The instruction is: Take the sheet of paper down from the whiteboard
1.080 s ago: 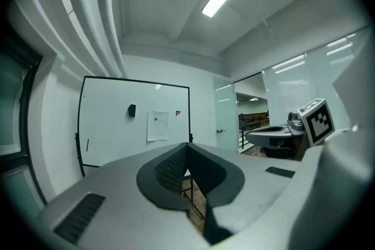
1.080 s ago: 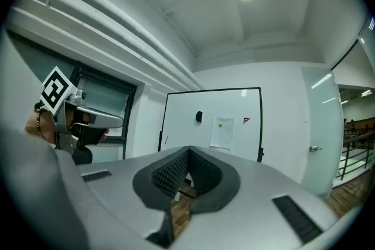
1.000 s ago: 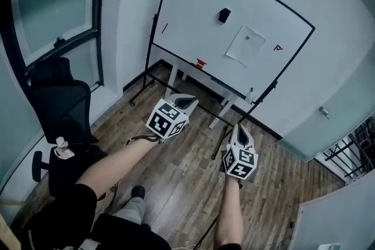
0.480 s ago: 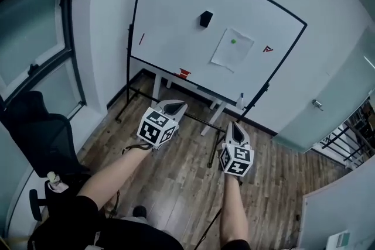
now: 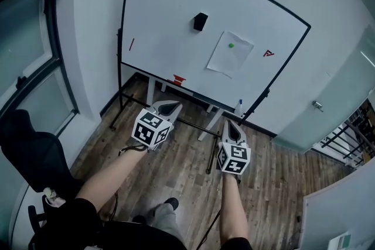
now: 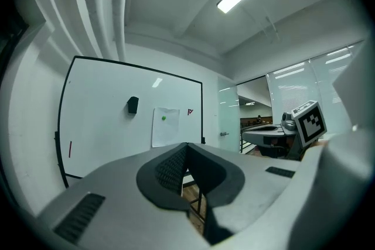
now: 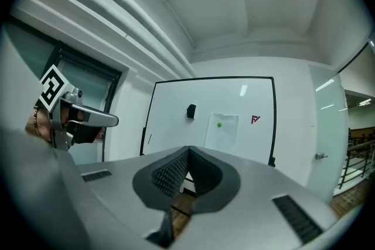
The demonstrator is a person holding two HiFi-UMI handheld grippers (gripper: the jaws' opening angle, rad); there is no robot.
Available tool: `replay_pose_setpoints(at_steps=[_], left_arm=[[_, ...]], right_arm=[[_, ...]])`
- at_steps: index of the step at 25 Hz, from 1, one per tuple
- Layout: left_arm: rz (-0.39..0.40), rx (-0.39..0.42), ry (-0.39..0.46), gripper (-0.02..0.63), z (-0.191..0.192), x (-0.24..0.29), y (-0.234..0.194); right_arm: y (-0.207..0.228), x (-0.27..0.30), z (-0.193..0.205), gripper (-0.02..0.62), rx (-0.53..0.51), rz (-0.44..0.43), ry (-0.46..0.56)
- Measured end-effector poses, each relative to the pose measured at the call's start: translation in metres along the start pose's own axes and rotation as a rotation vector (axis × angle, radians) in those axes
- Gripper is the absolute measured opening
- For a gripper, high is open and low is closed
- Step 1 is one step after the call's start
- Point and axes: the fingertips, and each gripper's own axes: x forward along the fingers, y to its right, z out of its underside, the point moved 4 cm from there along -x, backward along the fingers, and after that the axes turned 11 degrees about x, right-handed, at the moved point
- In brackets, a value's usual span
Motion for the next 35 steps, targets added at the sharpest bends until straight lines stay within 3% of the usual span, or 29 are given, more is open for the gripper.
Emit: replay_pose_setpoints(at_steps=[11,21,35], left_arm=[[-0.028,0.017,-0.023,0.02,-0.004,0.135,-0.067],[-0.048,0.018,-0.027,0.02,-0.02,0.252,-0.095],[-0.064,0.025,-0.028,0.02,-0.012,0.333,-0.121]], right_arm=[[0.069,0.141,-0.023,0.025,0.013,-0.043,0.031],[0.142,0.23,-0.043,0.025,0.021,-0.061,0.051],[0.19,0.299,-0.04,0.023,0.024,-0.061,0.035]])
